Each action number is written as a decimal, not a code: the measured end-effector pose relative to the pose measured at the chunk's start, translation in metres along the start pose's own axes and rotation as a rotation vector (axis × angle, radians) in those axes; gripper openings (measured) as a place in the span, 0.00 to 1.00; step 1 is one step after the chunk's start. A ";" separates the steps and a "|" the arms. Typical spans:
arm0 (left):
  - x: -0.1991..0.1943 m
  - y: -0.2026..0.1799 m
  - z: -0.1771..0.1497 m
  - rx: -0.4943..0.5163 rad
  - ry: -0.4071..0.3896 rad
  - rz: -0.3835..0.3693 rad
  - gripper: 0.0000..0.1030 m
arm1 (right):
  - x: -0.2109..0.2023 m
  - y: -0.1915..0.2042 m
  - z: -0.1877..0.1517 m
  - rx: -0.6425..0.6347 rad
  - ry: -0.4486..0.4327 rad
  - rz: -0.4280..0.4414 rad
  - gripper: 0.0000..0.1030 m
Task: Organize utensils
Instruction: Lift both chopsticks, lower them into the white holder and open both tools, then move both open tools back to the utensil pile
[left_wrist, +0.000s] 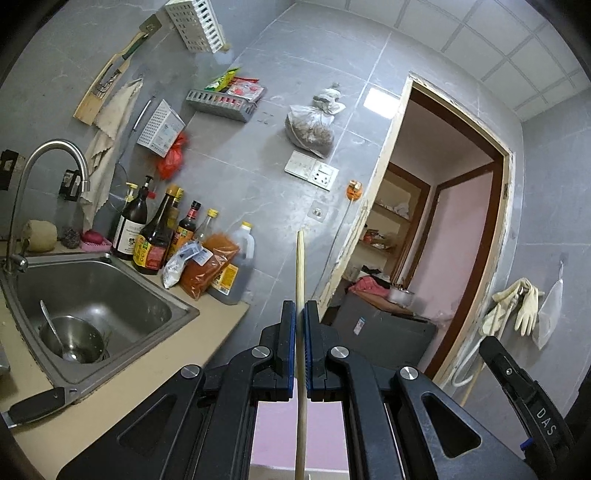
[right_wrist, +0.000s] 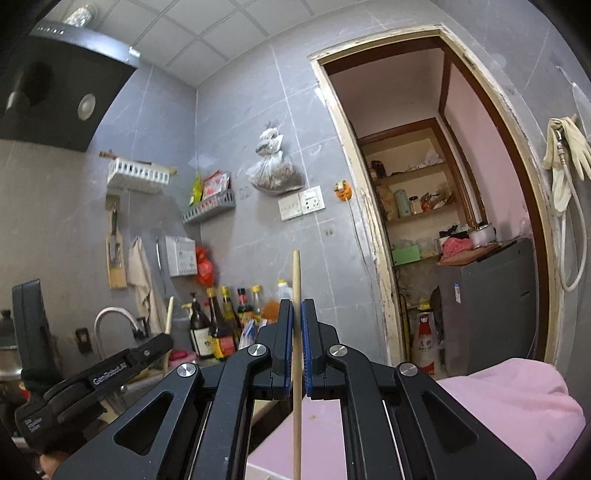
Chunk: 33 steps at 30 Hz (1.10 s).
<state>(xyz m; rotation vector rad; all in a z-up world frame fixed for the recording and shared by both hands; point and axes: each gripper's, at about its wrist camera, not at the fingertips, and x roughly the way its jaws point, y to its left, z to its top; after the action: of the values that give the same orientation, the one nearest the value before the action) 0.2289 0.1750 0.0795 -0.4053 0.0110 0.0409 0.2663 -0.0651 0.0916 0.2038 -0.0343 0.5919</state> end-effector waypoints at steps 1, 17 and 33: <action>0.000 -0.003 -0.003 0.012 0.002 0.001 0.02 | 0.000 0.001 -0.002 -0.010 0.010 0.003 0.03; -0.013 -0.033 -0.038 0.133 0.086 -0.005 0.04 | -0.008 -0.002 -0.016 -0.038 0.191 0.029 0.06; -0.042 -0.072 -0.038 0.152 0.147 -0.126 0.36 | -0.065 -0.034 0.008 -0.100 0.177 -0.044 0.39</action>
<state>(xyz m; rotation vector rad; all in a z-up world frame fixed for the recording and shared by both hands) 0.1901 0.0926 0.0741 -0.2559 0.1324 -0.1139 0.2314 -0.1298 0.0879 0.0545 0.1112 0.5606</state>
